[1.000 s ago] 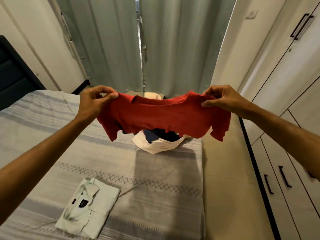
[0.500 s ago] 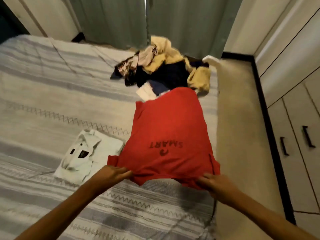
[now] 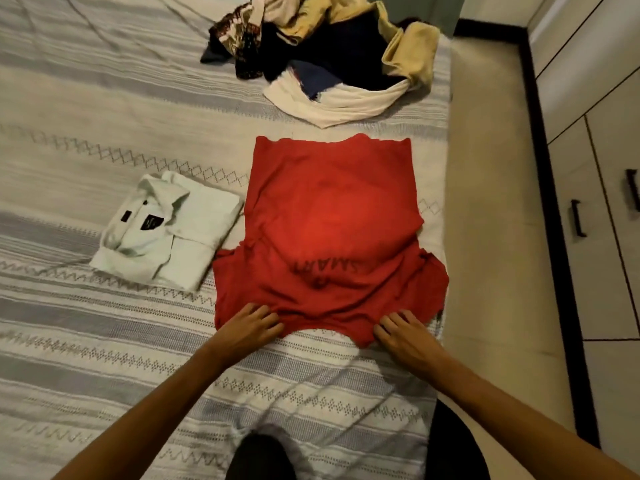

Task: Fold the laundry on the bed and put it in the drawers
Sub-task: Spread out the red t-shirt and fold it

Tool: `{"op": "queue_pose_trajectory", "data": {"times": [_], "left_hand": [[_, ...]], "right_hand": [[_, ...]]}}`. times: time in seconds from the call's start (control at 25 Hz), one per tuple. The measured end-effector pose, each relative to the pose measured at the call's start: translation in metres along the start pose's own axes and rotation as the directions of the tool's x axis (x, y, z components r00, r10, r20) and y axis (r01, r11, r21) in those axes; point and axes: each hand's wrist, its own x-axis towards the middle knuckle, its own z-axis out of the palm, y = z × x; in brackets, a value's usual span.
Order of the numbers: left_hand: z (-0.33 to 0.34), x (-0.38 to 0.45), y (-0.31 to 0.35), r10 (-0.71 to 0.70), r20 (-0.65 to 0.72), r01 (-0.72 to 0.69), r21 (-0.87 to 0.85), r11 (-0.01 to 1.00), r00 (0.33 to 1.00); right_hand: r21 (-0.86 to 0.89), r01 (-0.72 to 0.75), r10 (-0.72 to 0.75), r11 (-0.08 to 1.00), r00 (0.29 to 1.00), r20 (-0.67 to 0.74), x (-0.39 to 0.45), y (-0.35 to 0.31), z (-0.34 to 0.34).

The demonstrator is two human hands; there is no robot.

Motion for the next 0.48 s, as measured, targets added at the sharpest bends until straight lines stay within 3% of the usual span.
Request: {"op": "queue_pose_trajectory", "data": {"times": [0.08,0.16,0.2,0.32,0.48], "left_hand": [[0.005,-0.004,0.003,0.001,0.011,0.000,-0.078,0.997,1.000],[0.013,-0.012,0.010,0.023,-0.110,-0.031,-0.079,0.996,0.994],[0.016,-0.017,0.017,0.092,-0.176,-0.101,-0.045,0.994,0.980],[0.022,-0.045,0.052,0.281,-0.155,-0.291,-0.040,0.956,0.947],[0.041,-0.069,0.059,0.137,-0.161,-0.151,-0.074,0.986,0.977]], "right_hand": [[0.021,0.044,-0.043,0.999,0.998,-0.047,-0.005,-0.004,0.006],[0.009,0.138,-0.137,0.990,0.987,-0.083,-0.020,-0.016,0.017],[-0.005,0.210,-0.210,0.978,0.974,-0.089,-0.029,-0.023,0.025],[-0.015,0.396,-0.396,0.918,0.917,-0.046,-0.054,-0.050,0.046],[-0.102,0.444,-0.450,0.890,0.892,-0.047,-0.033,-0.058,0.060]]}}
